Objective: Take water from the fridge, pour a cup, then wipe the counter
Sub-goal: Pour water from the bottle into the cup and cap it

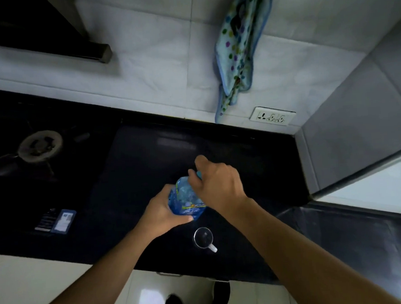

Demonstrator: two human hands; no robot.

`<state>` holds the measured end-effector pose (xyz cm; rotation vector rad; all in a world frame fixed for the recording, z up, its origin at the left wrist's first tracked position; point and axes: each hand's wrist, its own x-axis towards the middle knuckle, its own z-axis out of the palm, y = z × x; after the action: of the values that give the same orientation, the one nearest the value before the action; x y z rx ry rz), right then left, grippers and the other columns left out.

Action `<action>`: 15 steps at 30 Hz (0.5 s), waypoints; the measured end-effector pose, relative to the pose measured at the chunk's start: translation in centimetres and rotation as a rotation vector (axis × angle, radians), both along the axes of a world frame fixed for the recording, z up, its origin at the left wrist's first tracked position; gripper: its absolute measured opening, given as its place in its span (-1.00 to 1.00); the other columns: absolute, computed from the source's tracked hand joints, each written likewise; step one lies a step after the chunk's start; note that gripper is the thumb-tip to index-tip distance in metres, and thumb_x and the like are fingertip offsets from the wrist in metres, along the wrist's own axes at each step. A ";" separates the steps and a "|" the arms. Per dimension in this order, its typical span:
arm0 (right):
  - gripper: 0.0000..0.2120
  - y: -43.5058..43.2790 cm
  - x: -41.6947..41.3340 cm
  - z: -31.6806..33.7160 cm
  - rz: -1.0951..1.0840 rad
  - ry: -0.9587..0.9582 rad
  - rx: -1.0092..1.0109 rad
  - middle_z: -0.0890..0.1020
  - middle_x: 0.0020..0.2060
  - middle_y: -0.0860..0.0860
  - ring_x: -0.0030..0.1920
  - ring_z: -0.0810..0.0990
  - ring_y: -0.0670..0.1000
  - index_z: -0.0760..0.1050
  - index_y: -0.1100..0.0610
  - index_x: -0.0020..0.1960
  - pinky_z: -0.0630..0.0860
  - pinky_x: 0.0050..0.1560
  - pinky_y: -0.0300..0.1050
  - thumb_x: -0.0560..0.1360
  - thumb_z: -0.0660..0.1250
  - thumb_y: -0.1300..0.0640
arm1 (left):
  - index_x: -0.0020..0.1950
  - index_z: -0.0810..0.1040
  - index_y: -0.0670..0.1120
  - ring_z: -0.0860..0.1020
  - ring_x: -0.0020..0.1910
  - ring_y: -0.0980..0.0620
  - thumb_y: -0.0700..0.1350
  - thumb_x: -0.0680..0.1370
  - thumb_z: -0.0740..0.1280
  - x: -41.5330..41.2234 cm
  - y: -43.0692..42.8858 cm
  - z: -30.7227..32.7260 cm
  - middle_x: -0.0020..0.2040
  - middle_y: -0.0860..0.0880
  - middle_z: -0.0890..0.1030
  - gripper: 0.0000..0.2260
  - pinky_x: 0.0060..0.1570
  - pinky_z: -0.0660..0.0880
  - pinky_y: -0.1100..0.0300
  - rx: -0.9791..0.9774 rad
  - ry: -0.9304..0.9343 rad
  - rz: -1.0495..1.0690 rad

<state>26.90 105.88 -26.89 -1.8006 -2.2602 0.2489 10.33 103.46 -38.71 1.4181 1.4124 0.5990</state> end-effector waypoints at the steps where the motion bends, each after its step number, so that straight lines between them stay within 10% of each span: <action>1: -0.78 -0.1 0.2 0.8 0.009 0.042 0.055 0.55 -0.46 0.04 -0.37 0.62 0.21 0.44 0.14 -0.04 0.31 -0.35 -0.12 0.59 0.25 -0.03 | 0.18 0.46 0.15 0.65 -0.01 0.26 -0.06 0.20 0.68 0.0 -0.5 1.0 0.02 0.13 0.68 -0.35 -0.05 0.59 0.29 0.029 -0.013 0.014; 15: -0.77 -4.4 3.1 17.2 0.428 0.193 0.235 0.36 -0.51 -0.03 -0.48 0.33 0.05 0.29 0.01 -0.21 0.33 -0.49 -0.04 0.56 0.21 -0.05 | 0.25 0.53 0.01 0.68 0.10 -0.03 -0.28 0.26 0.65 -1.0 -5.8 15.3 0.12 -0.05 0.69 -0.37 0.07 0.63 0.08 0.212 -0.280 -0.114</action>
<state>30.00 101.49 -9.67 -1.1185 -2.3933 0.2095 9.36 97.62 -23.40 1.5021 1.0644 0.8569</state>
